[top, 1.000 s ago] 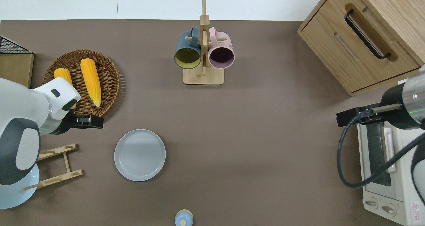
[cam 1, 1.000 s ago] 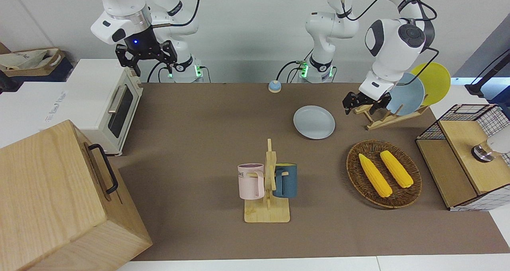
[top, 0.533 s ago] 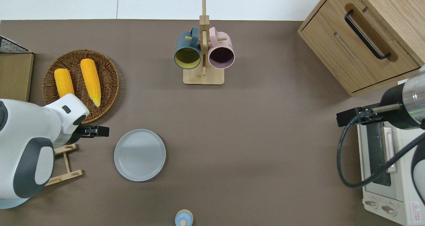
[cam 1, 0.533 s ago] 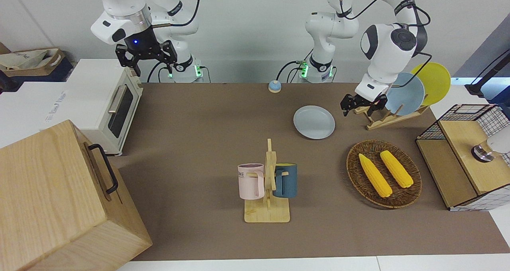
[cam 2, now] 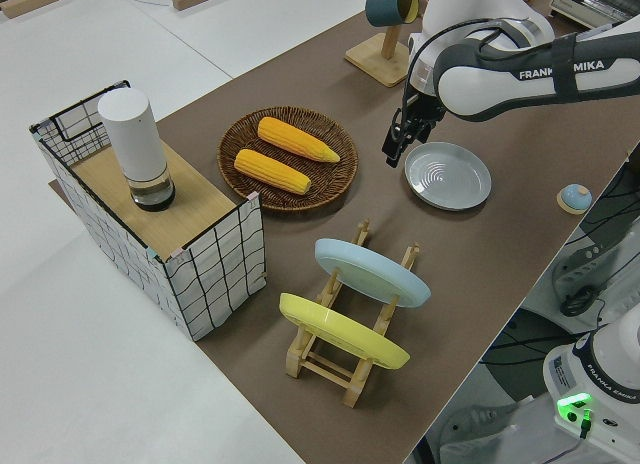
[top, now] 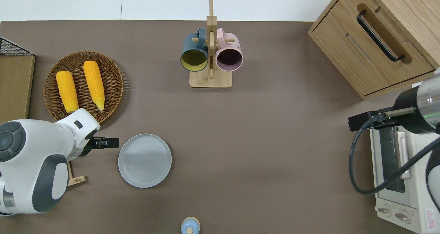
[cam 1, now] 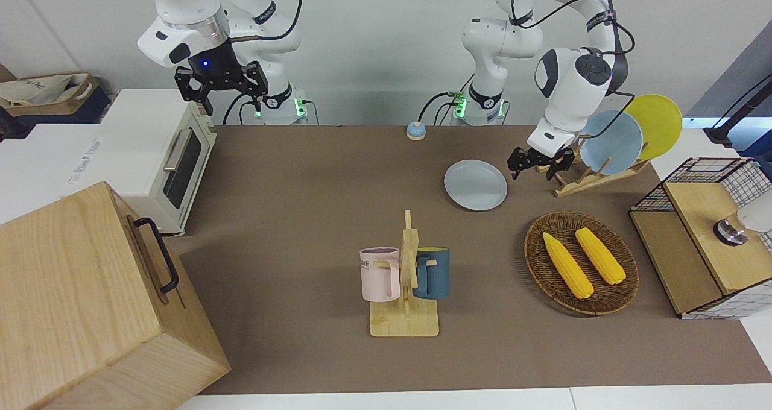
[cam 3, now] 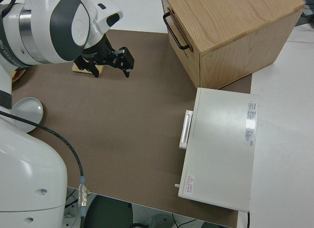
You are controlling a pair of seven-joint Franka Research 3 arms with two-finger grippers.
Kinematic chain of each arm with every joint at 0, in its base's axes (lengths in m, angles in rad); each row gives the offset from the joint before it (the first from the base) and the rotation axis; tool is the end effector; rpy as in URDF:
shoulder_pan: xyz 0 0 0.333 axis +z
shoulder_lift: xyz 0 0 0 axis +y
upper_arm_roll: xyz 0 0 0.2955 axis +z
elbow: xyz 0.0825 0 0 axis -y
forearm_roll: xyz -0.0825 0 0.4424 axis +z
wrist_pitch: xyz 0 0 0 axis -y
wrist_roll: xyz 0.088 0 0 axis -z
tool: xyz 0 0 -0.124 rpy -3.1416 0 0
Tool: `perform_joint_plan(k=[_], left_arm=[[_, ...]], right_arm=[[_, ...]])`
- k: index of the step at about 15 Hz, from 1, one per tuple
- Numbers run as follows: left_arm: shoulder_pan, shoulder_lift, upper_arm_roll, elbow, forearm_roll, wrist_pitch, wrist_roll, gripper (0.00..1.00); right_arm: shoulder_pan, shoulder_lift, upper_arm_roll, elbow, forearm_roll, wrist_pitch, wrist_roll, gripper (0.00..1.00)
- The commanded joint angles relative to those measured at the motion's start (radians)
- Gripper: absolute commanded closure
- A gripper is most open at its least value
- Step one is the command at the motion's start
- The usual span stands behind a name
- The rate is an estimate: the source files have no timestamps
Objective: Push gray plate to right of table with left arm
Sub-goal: 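Lower the left gripper against the gray plate's edge nearest the robot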
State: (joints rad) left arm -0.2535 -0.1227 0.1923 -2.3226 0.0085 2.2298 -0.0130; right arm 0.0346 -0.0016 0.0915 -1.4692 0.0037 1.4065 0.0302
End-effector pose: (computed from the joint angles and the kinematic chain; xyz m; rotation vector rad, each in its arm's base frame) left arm 0.5425 -0.0339 0.3202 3.1225 -0.0850 0.0423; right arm 0.5891 0.0752 0.6271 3.1352 0.1512 -0.0961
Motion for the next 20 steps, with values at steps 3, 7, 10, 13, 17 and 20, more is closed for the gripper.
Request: perform_joint_plan(k=[3,7,10,13,17,20], left_arm=[[0.0,-0.031,-0.002,-0.089,0.021,0.071,-0.013,0.0],[-0.001,-0.028,-0.002,-0.123,0.021,0.1,-0.013,0.0],[-0.001,-0.023,-0.002,-0.13,0.021,0.105,-0.013,0.01],[-0.009,-0.008,-0.007,-0.133,0.021,0.119,-0.022,0.01],[-0.016,0.012,-0.011,-0.176,0.021,0.198,-0.061,0.01],[-0.018,0.031,-0.019,-0.179,0.021,0.22,-0.067,0.01]], right_arm=[[-0.012,-0.006,0.005,0.001,0.01,-0.012,-0.003,0.017],[-0.012,-0.006,0.005,0.0,0.01,-0.012,-0.003,0.017],[-0.012,-0.006,0.005,0.001,0.01,-0.012,-0.003,0.017],[-0.012,-0.006,0.005,0.001,0.01,-0.012,-0.003,0.017],[-0.012,-0.006,0.005,0.001,0.009,-0.011,-0.003,0.017],[-0.012,-0.006,0.005,0.0,0.01,-0.011,-0.003,0.017]])
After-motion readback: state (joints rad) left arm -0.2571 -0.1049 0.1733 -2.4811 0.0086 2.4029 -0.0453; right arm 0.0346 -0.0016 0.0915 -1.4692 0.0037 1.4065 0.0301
